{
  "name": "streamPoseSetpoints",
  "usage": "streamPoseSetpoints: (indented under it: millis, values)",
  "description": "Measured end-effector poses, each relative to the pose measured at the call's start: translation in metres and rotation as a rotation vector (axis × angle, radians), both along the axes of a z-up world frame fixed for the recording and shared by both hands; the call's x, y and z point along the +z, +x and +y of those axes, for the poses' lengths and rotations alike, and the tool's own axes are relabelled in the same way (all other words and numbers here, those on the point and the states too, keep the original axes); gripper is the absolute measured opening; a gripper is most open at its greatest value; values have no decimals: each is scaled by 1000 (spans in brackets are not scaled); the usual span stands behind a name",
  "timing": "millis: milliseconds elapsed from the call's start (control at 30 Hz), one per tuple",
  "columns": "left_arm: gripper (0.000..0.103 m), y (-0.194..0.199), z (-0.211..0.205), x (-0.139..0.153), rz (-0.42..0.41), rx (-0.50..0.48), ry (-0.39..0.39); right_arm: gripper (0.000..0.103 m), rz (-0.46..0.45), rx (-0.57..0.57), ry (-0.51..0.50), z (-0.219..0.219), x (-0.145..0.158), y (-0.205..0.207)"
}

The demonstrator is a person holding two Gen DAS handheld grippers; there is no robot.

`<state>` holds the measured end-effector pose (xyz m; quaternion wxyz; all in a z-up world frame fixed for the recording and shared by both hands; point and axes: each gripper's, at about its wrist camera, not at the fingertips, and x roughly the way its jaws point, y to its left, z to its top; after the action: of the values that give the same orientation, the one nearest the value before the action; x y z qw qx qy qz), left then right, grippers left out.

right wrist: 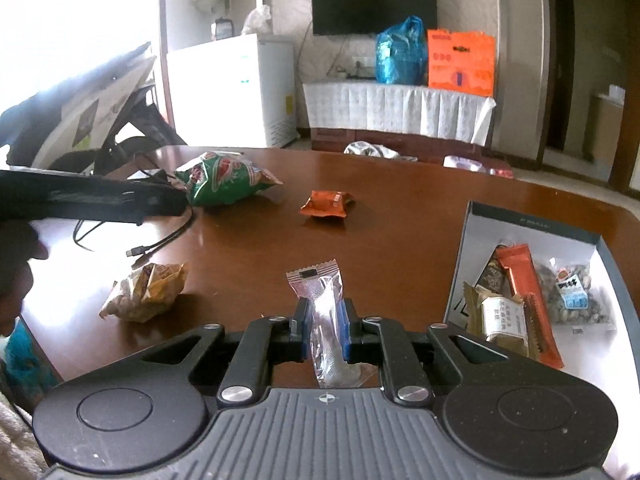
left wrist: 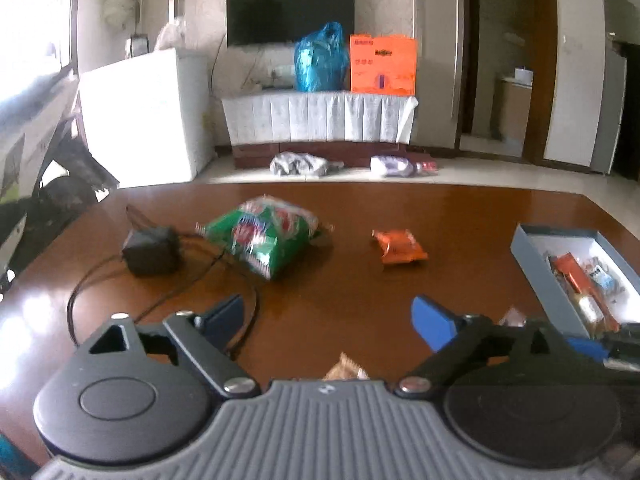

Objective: Organize snacks

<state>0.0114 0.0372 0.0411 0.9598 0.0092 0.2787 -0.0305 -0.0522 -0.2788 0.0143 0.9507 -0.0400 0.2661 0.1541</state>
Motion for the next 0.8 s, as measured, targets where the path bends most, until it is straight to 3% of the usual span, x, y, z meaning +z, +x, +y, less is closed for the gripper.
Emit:
streamPoseSetpoints:
  millis: [100,267,333,400,467,800]
  values:
    - [94,5,-3,-15,132,-18,67,17,0,7,19,-3,1,1]
    - [94,8,-17,-33,230,-23,196,17,-1,17,37,-7,4,1]
    - [93,11,-20,-40,269,-35,199,17,1,17,41,-9,5,0]
    - [86,11,-19,-41,276,-42,175,17,0,14,43,-11,6,-1]
    - [70,11,-19,-42,269,-44,166,17,-1,10,44,-12,7,-1]
    - [54,12,-37,-33,220,-104,165,17,-20,-5,41,-13,12,-4]
